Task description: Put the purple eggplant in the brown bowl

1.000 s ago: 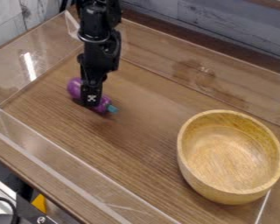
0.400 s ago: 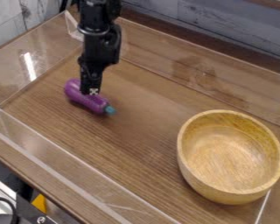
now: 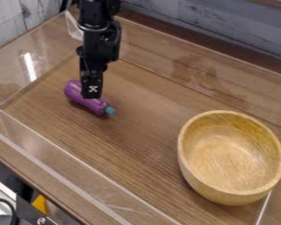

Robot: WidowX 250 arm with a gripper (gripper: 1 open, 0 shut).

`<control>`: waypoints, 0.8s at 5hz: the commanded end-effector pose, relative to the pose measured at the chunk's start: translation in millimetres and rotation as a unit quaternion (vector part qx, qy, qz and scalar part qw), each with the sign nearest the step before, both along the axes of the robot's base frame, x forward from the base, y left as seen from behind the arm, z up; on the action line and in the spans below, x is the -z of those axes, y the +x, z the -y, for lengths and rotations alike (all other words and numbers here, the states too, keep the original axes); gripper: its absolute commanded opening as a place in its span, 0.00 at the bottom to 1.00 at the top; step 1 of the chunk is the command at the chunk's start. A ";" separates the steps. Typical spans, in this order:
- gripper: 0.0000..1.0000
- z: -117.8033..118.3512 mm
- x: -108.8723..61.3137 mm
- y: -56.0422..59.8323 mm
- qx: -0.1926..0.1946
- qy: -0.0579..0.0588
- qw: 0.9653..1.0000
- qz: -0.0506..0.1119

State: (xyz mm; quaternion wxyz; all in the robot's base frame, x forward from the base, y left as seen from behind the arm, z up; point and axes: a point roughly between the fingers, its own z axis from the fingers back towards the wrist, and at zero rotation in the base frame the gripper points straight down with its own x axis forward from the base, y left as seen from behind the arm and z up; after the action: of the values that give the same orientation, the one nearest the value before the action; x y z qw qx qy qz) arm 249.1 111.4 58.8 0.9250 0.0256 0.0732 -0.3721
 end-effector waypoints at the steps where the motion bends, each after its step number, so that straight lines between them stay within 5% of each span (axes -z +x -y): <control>1: 1.00 -5.9 -10.0 2.7 0.002 0.011 1.000 0.027; 4: 1.00 -8.2 8.2 3.1 0.002 0.008 1.000 0.022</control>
State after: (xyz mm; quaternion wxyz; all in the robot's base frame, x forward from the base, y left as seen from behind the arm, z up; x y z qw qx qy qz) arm 249.1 115.7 43.0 0.9232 0.0295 0.0668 -0.3774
